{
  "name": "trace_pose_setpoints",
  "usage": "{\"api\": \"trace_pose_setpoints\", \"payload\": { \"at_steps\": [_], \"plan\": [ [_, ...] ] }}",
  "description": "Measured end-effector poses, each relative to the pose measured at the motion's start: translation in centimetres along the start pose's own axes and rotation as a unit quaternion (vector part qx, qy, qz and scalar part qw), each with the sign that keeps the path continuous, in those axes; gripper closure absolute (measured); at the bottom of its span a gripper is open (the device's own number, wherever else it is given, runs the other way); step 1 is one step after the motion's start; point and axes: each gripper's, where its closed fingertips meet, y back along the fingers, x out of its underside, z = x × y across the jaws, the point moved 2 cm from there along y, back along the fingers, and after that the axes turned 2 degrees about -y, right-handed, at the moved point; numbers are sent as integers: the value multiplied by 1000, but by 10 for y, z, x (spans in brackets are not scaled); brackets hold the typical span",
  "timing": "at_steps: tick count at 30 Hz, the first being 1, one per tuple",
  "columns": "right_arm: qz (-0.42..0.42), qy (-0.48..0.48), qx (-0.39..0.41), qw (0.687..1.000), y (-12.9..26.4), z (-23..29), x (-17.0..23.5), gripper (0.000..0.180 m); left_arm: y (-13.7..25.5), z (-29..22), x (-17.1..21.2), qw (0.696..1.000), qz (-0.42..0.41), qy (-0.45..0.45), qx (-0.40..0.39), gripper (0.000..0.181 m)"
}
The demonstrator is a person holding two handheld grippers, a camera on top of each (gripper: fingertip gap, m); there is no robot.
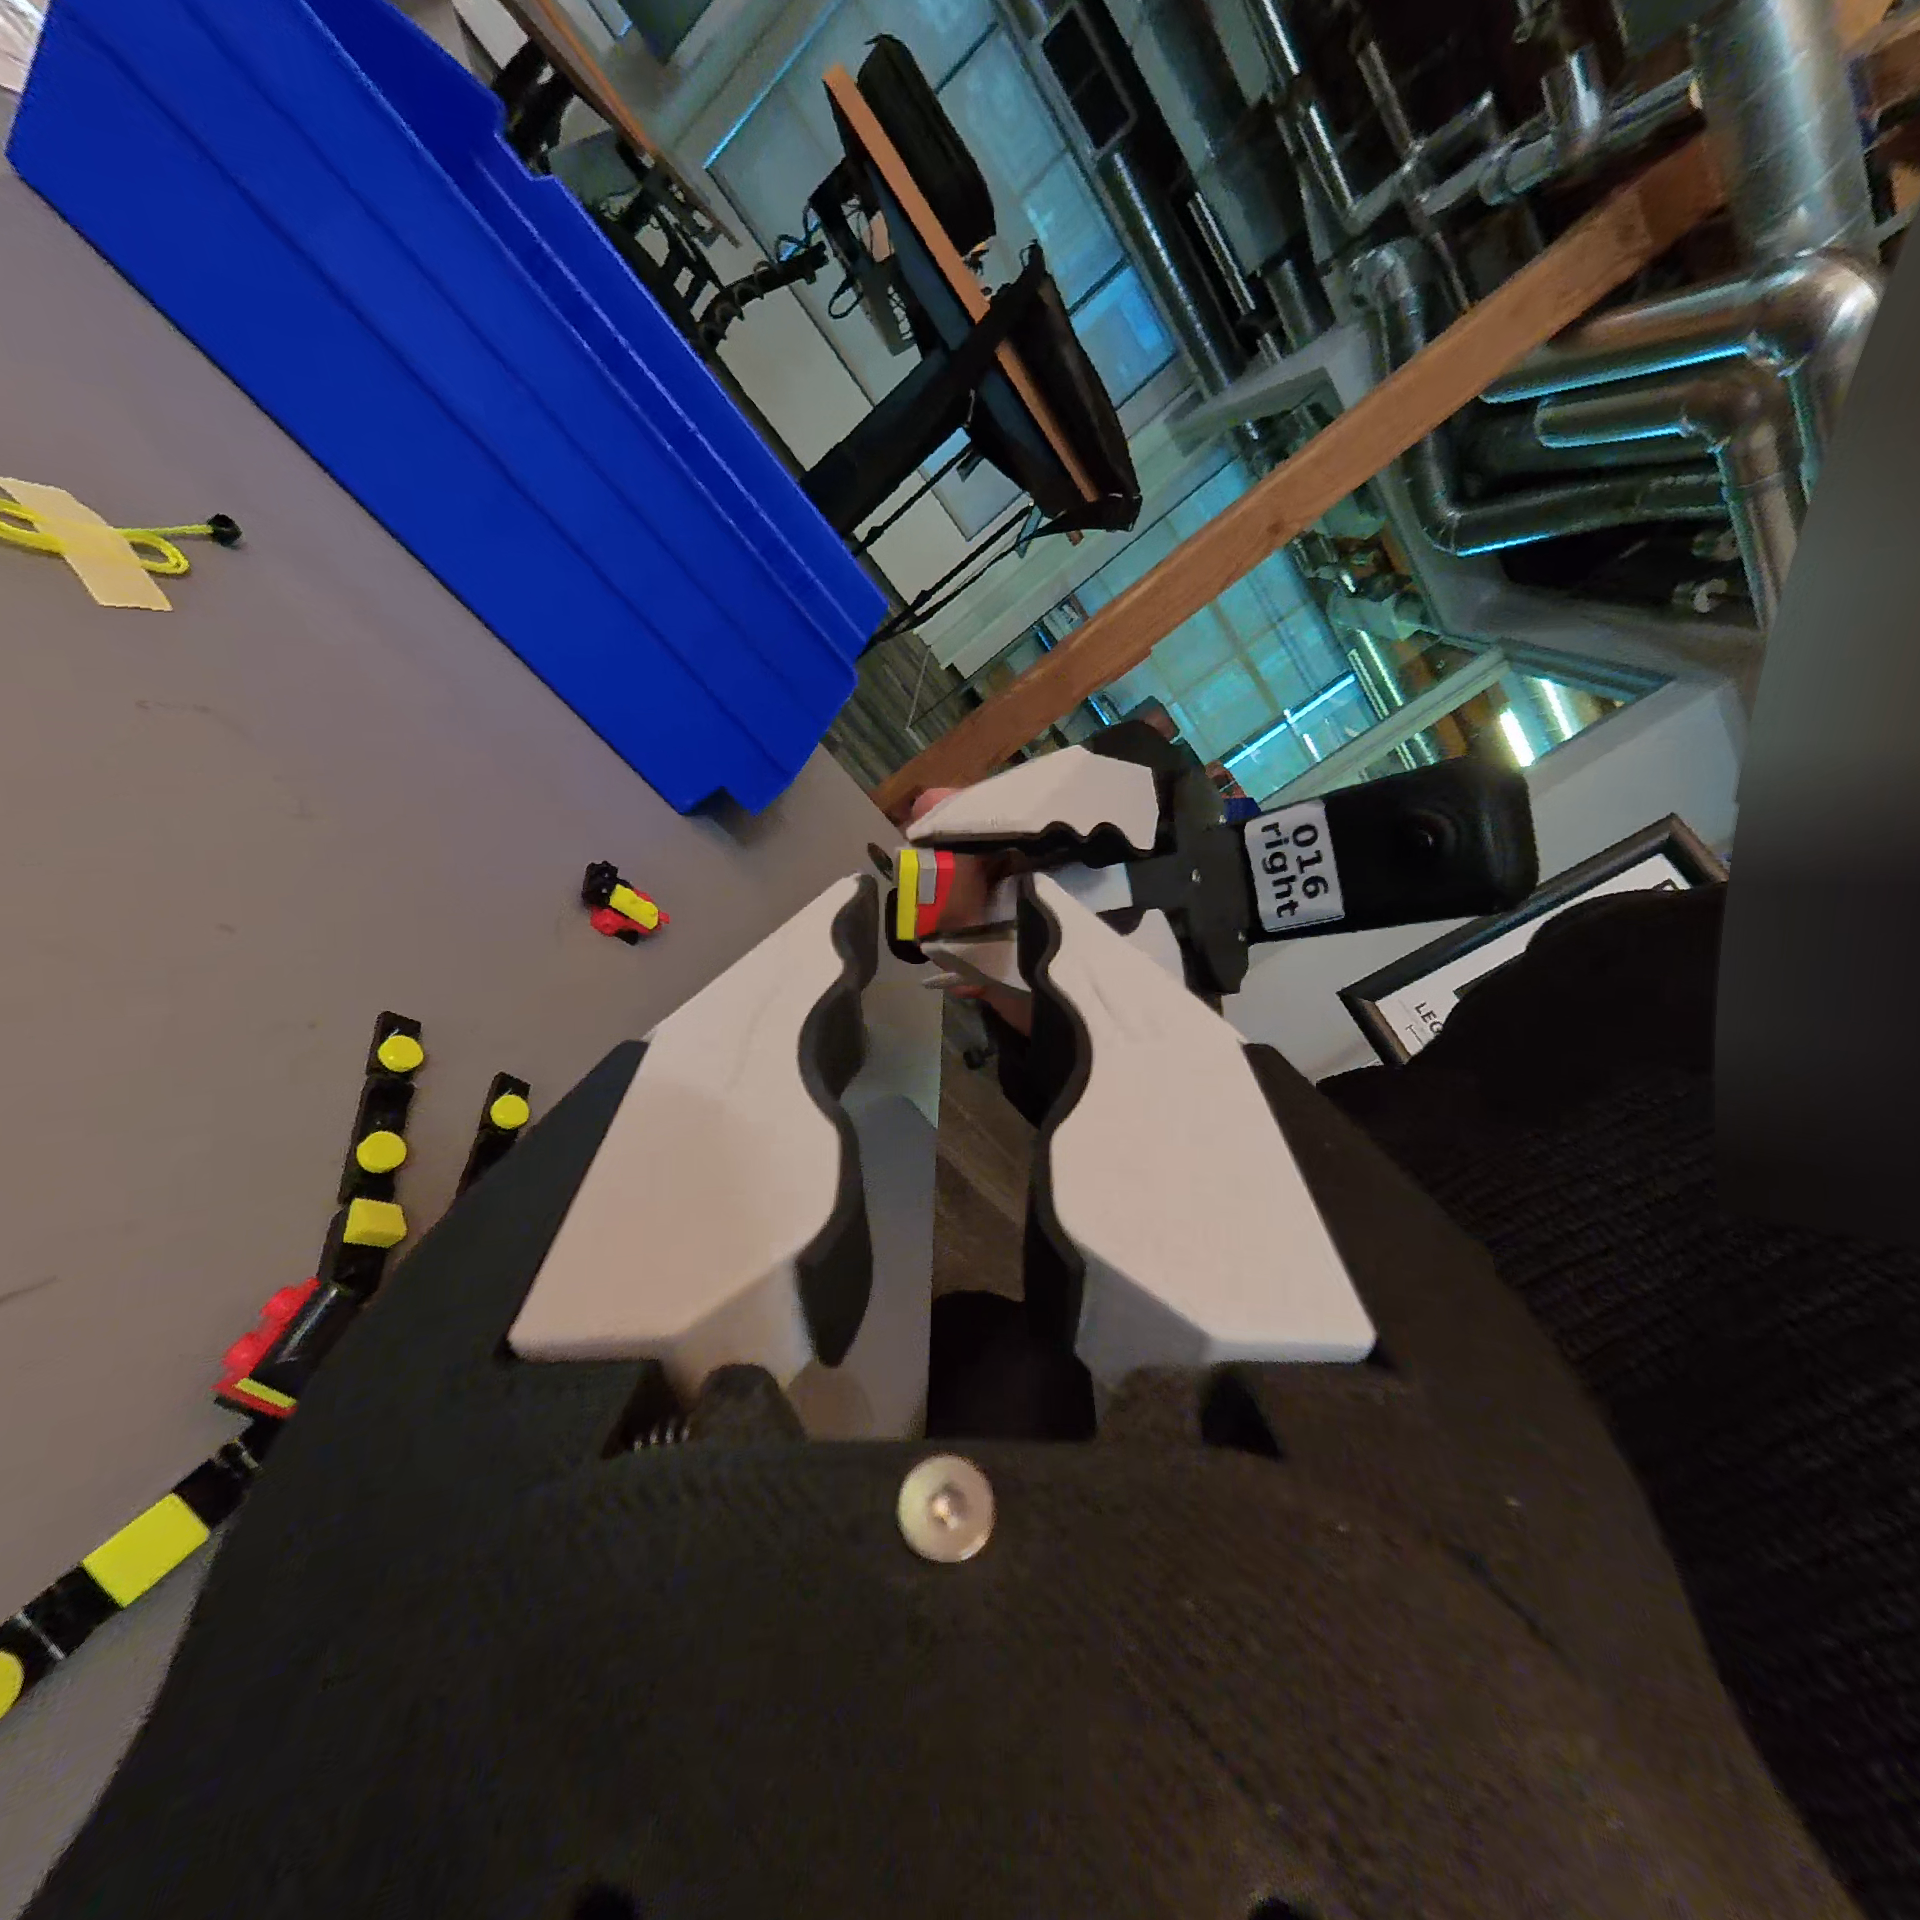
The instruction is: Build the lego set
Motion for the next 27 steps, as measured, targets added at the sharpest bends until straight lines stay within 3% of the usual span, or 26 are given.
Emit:
{"api": "trace_pose_setpoints", "payload": {
  "at_steps": [5, 16, 22, 27],
  "plan": [
    [-5, -18, -14, 1000, -1, 3, -1, 165, -3, 2, 5, 1000, 17, -19, -18, 175],
    [-39, -102, -33, 993, 3, -1, -7, 156, -1, 4, 1, 999, 3, -33, -30, 175],
    [-44, -187, -24, 981, 4, -14, -5, 164, 3, 10, -8, 997, -38, -30, -54, 175],
    [-31, -188, -25, 981, 1, -12, -2, 165, 1, 2, -11, 996, -59, -50, -46, 174]
  ]
}}
